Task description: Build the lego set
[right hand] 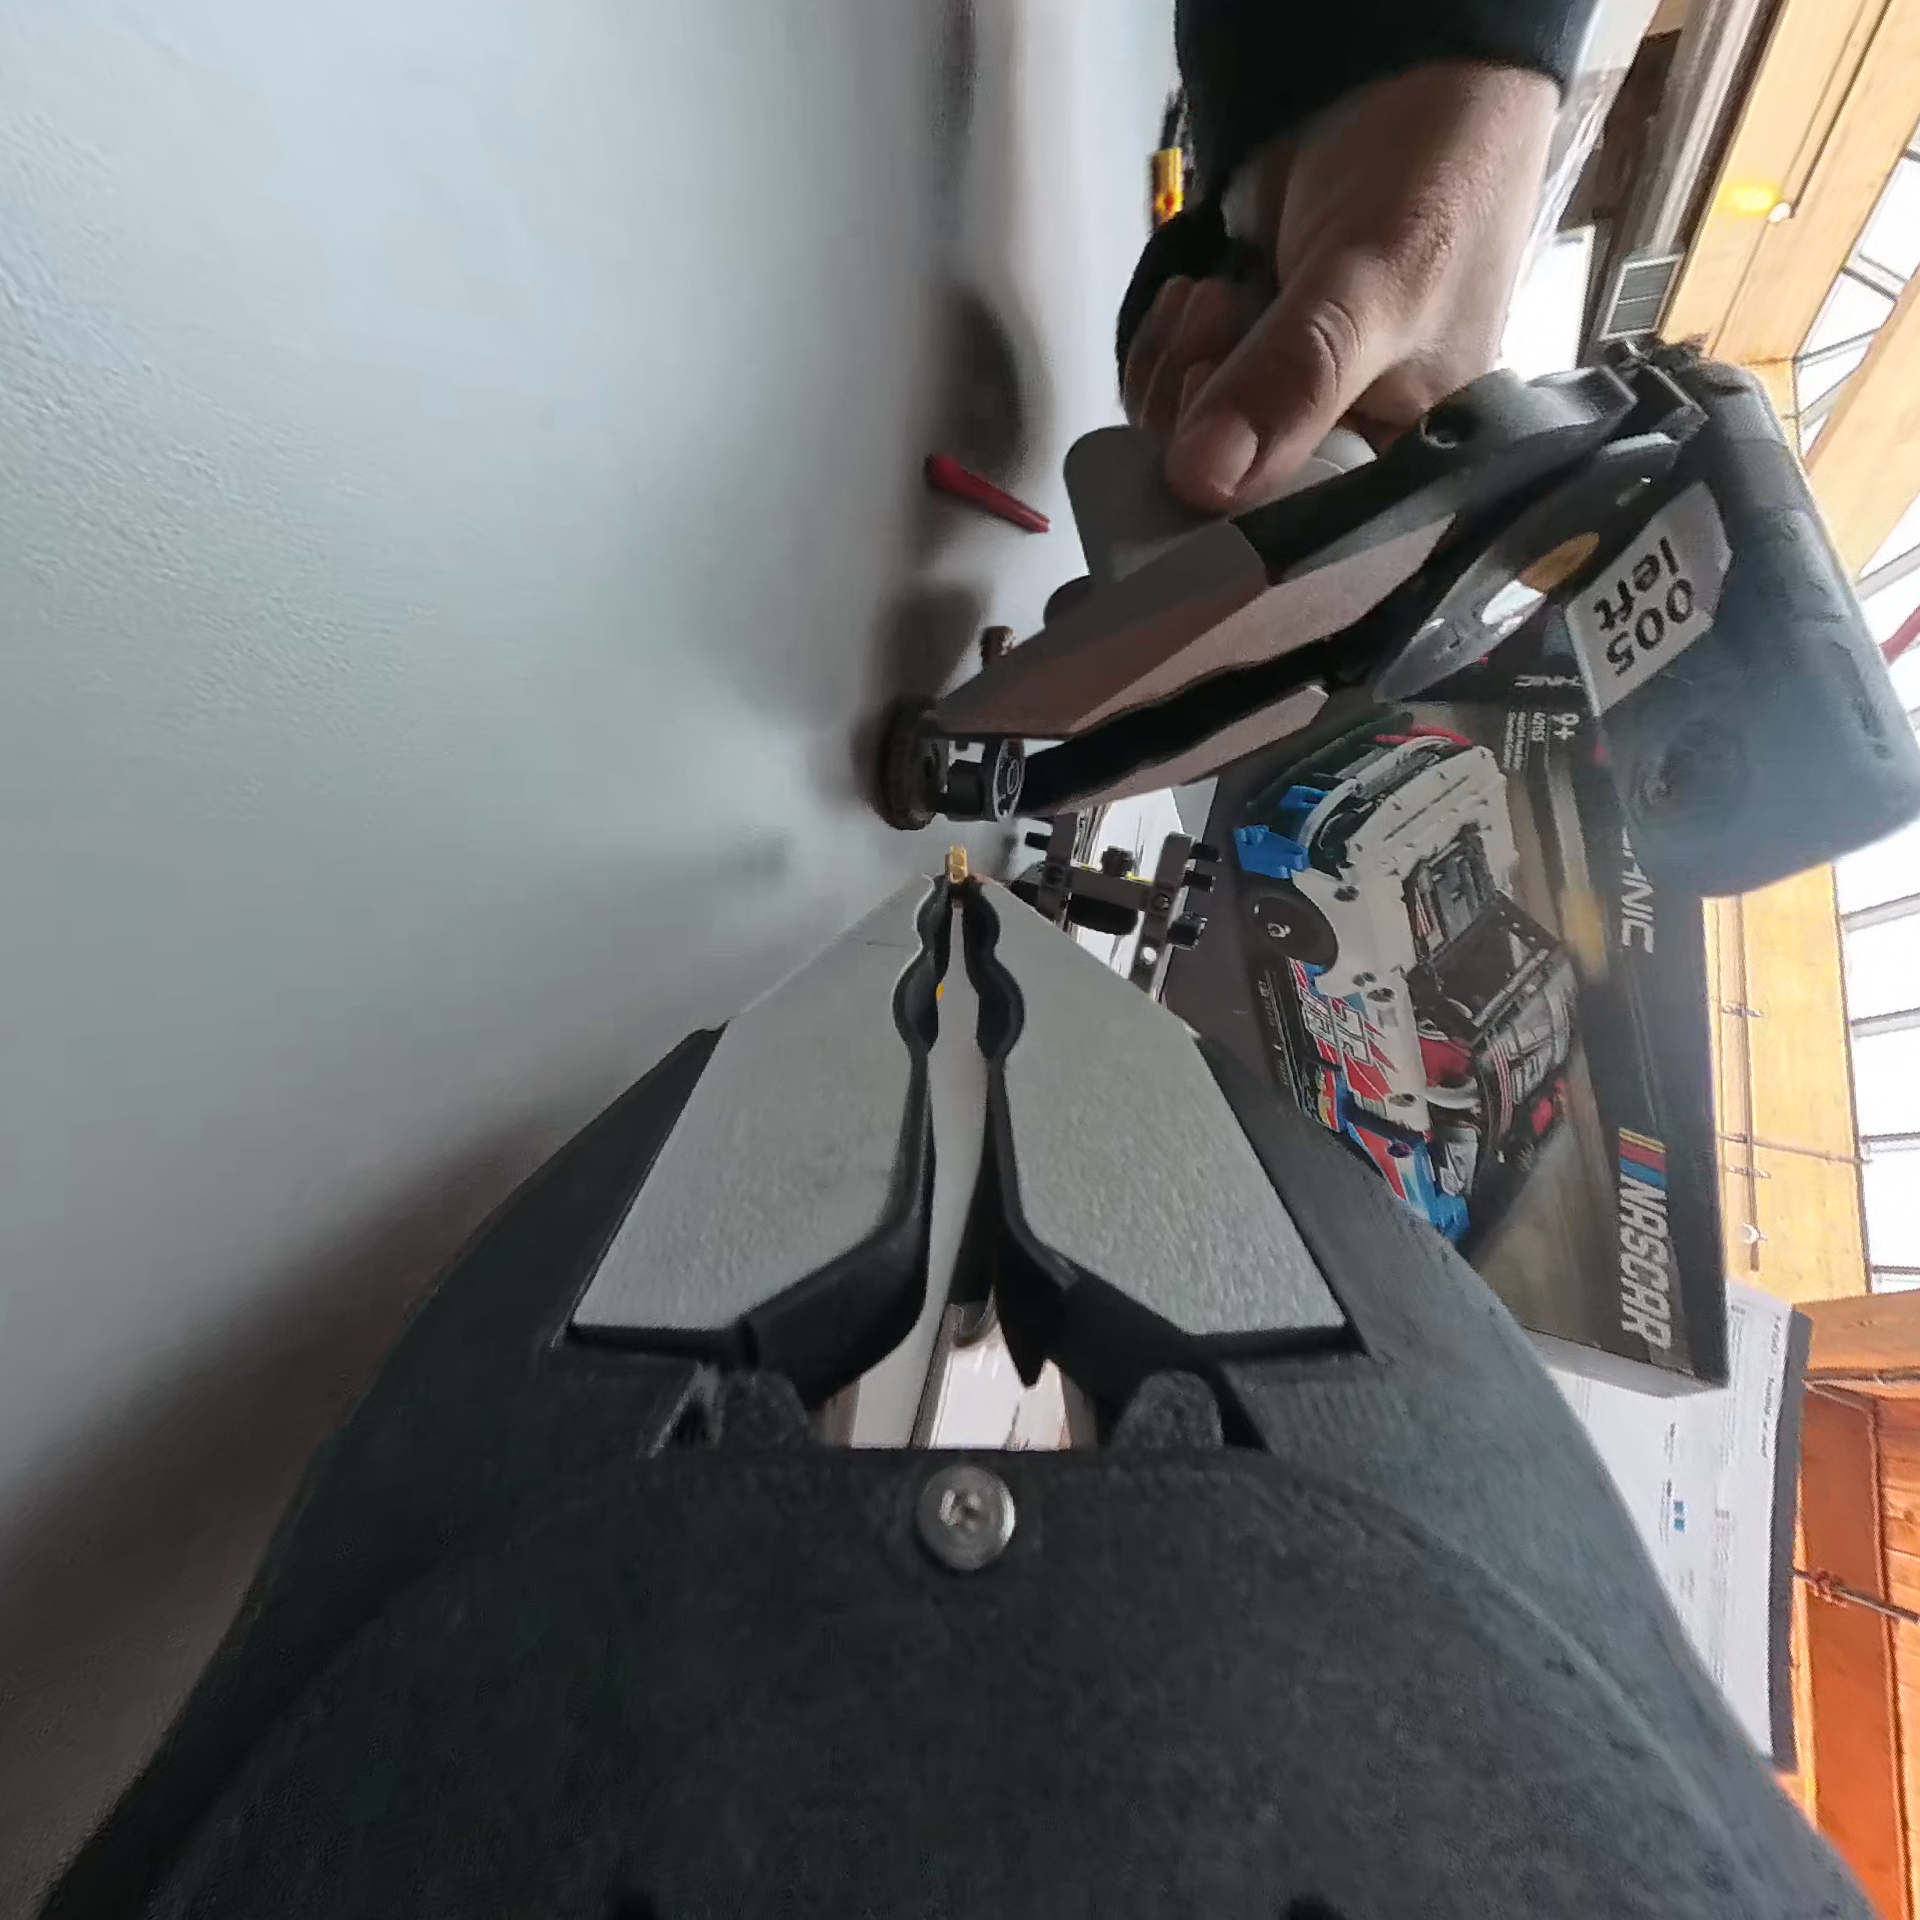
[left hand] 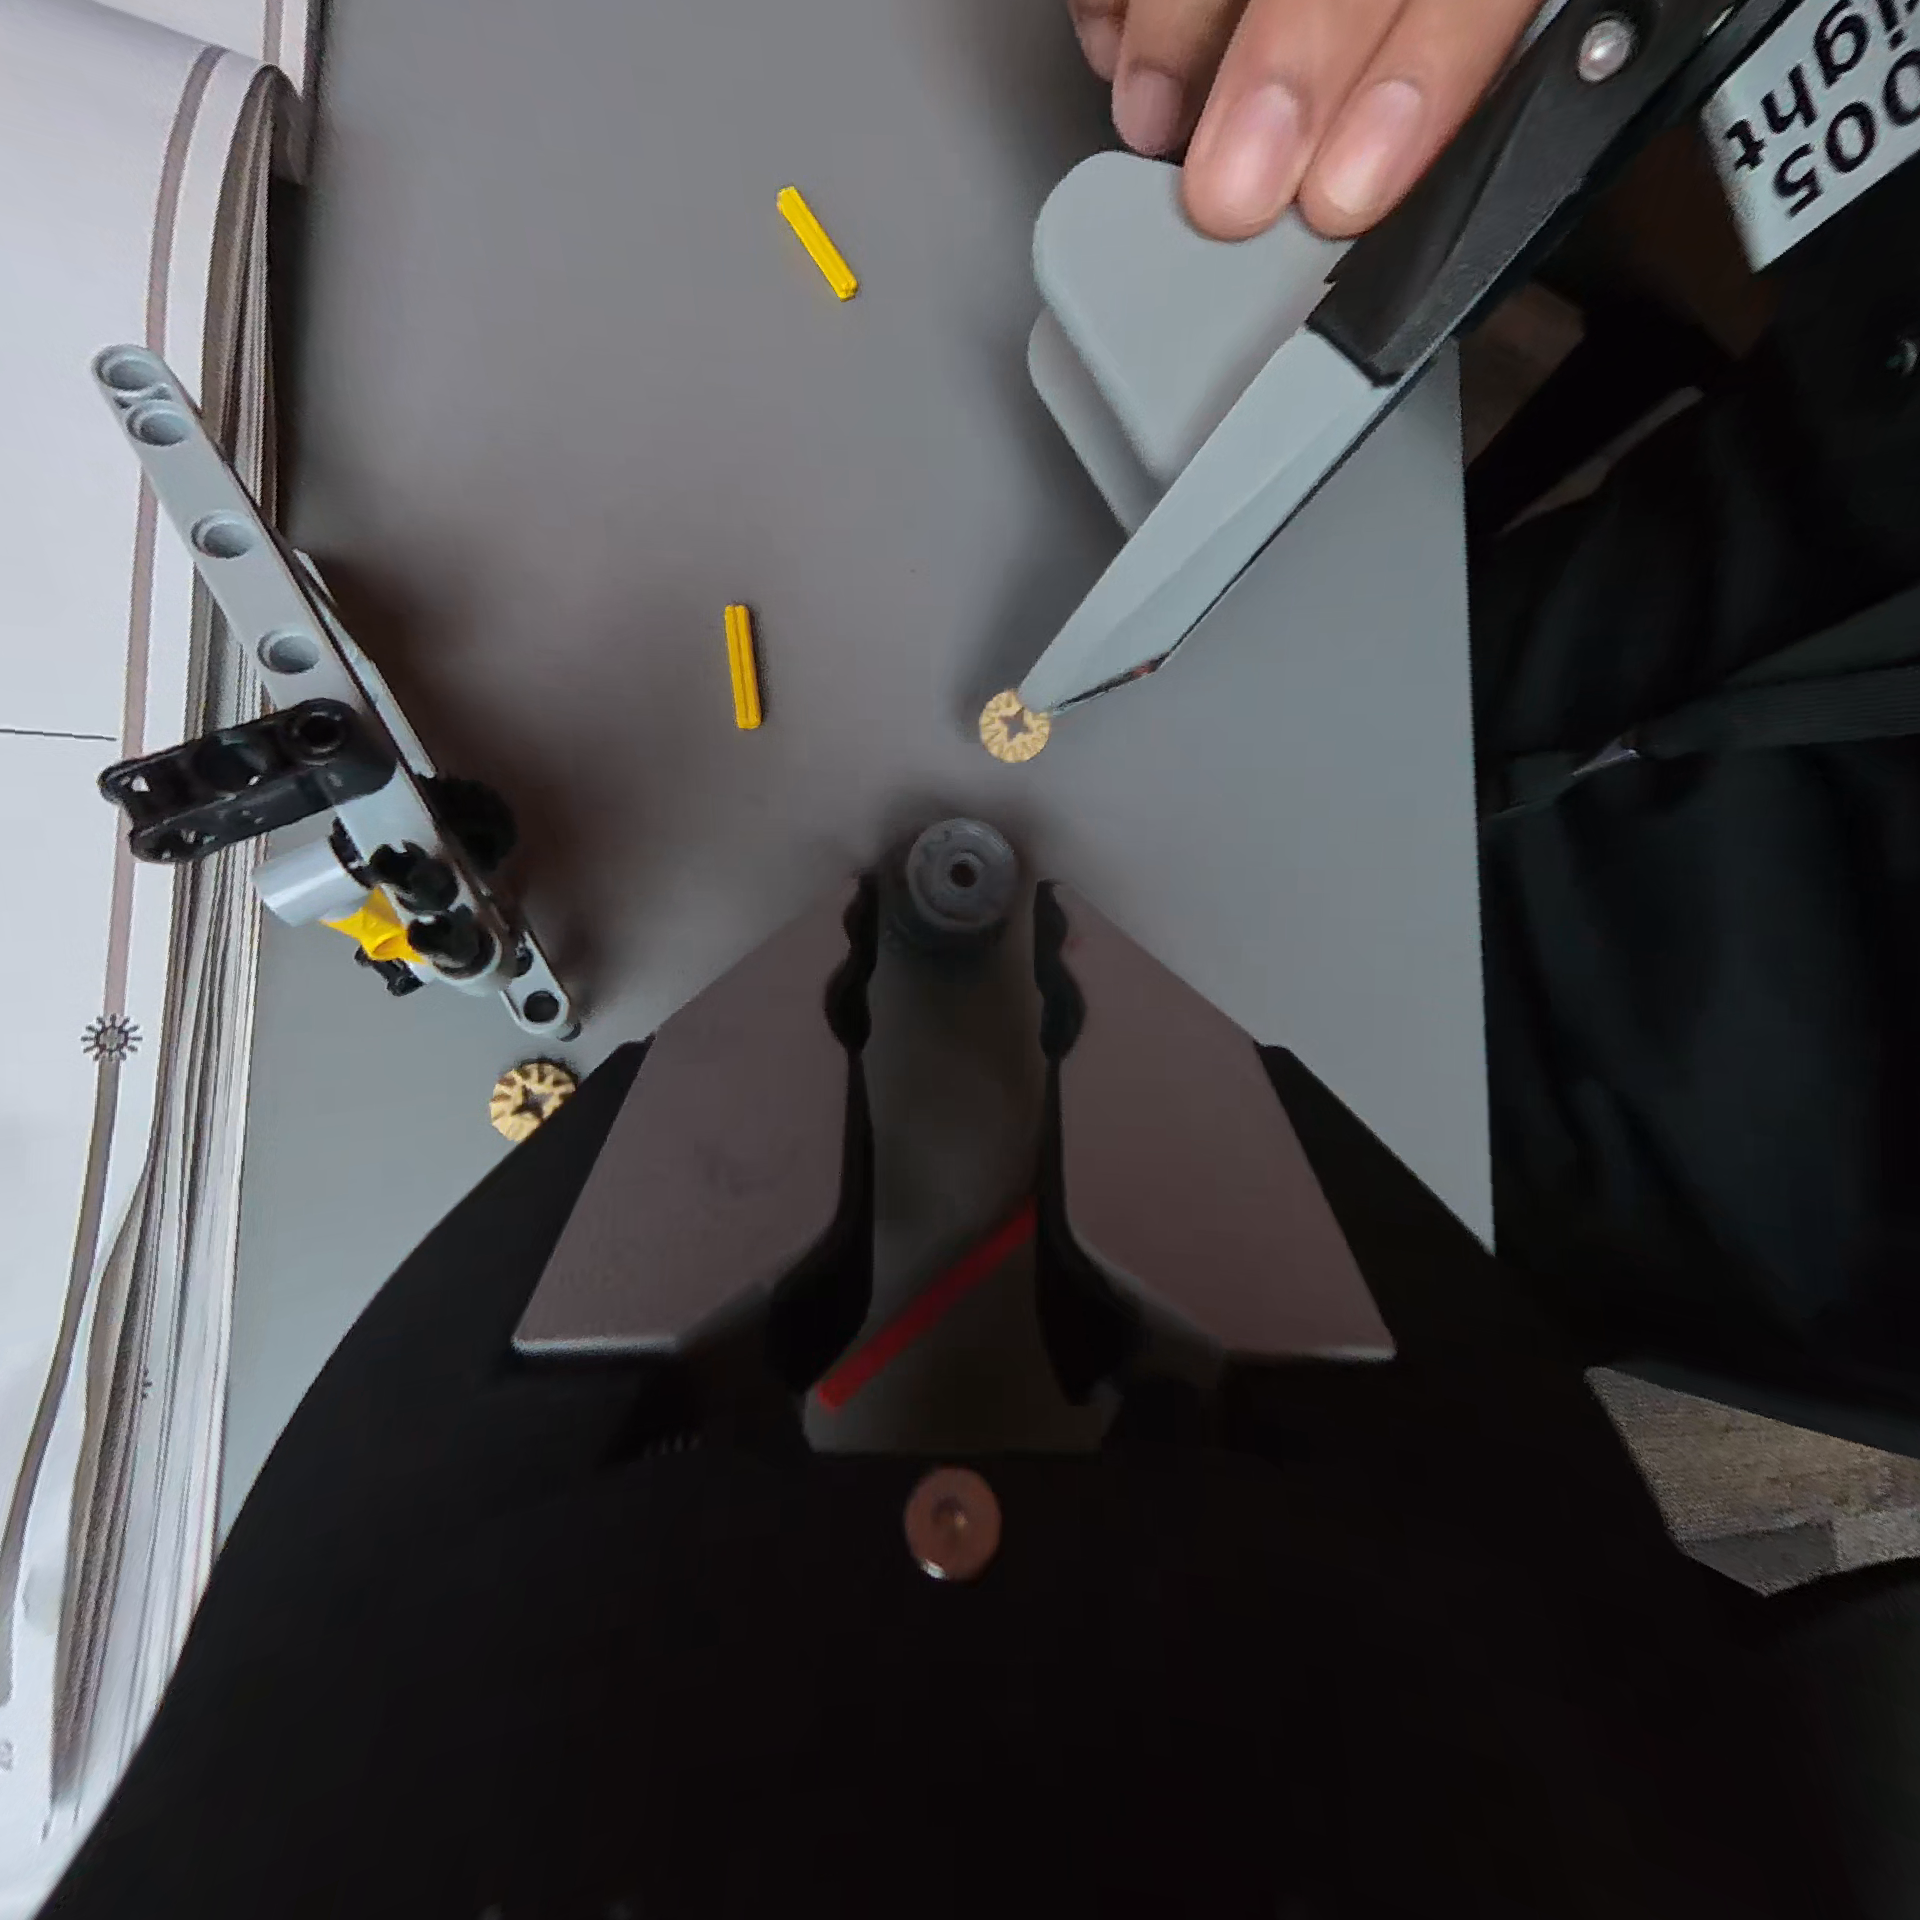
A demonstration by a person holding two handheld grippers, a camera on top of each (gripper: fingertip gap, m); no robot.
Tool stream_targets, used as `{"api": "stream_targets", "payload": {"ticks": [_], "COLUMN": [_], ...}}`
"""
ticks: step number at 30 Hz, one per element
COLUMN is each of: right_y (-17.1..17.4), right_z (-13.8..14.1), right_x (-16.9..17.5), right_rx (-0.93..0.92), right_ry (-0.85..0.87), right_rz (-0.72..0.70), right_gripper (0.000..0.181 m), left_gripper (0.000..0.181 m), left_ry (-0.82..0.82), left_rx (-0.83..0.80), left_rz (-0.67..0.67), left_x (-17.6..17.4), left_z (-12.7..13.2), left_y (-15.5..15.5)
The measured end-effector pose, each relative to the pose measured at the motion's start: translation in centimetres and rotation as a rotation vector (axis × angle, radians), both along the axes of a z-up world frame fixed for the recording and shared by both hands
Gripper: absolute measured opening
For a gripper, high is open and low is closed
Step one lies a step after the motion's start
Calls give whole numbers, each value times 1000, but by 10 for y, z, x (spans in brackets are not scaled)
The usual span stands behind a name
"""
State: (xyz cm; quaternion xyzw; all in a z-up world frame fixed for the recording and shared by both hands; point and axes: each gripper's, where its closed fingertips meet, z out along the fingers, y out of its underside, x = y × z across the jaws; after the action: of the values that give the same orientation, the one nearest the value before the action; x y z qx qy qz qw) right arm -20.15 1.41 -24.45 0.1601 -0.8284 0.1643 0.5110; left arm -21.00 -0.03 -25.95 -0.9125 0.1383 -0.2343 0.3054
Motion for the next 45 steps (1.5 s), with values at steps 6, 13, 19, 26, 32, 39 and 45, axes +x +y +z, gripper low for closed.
{"api": "stream_targets", "payload": {"ticks": [6,13,19,26,32,39,45], "right_y": [-1,-2,-4,-5,-5,-7,-9], "right_z": [-8,-5,-6,-5,-5,-2,-1], "right_x": [-3,-1,2,4,4,5,7], "right_rx": [9,-15,-15,-17,-19,-21,-20], "right_ry": [-38,-51,-58,-60,-63,-53,-40], "right_rz": [16,23,32,37,39,45,54], "right_gripper": [0,0,0,0,0,0,0], "left_gripper": [33,38,35,34,33,24,19], "left_ry": [13,148,231,212,220,233,177], "left_rx": [22,81,116,98,70,7,25], "left_rz": [-45,-162,-310,-436,-504,-574,-544], "left_x": [-2,-5,-2,-1,1,6,5], "left_z": [-1,-2,-1,5,5,-3,-3], "left_y": [-2,-6,-5,-6,-2,-5,-7]}}
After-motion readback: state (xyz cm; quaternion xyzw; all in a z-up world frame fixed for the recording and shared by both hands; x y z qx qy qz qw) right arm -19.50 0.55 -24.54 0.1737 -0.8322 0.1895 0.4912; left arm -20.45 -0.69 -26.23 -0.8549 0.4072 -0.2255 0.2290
